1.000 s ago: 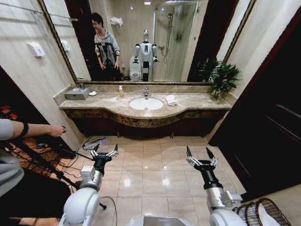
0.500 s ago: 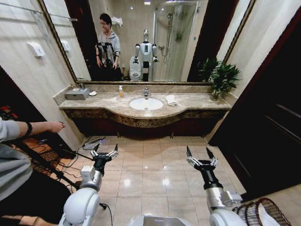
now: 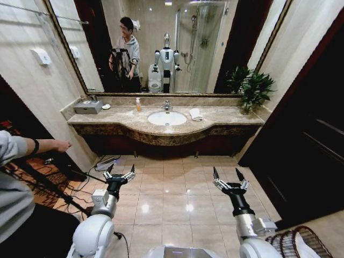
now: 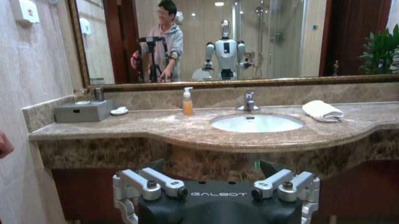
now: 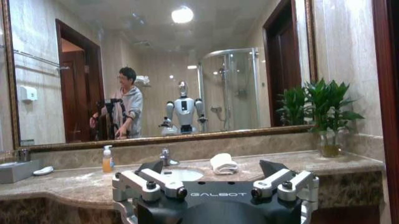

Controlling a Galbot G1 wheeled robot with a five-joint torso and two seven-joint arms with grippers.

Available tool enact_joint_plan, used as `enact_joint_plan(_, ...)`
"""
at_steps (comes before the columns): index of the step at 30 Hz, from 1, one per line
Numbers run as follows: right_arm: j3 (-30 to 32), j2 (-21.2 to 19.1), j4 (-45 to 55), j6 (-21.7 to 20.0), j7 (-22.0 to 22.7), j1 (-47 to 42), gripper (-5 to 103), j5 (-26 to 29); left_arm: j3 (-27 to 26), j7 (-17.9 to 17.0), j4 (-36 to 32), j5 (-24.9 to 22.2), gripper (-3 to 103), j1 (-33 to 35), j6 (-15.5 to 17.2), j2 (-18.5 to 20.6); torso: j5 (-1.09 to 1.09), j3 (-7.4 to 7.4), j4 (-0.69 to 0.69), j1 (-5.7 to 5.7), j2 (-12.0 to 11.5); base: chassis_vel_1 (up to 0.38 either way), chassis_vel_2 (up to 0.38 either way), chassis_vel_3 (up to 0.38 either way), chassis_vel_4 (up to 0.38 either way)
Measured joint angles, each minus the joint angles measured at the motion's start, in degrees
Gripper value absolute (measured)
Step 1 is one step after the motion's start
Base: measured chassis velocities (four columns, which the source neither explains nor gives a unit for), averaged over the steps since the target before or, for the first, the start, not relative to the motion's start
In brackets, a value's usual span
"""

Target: Pick up the towel from the sink counter and wipe the mirror surface.

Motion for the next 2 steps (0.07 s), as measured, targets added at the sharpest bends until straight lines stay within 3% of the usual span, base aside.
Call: enact_joint_plan(2,0.00,0.00,0.00,0.00,0.00,0.00,100,0.00,0.00,0.00,0.00,0.00,100,0.00,0.00,0.00,0.00,0.00,0.00,0.00,0.00,0.000,0.000,0.000,0.000)
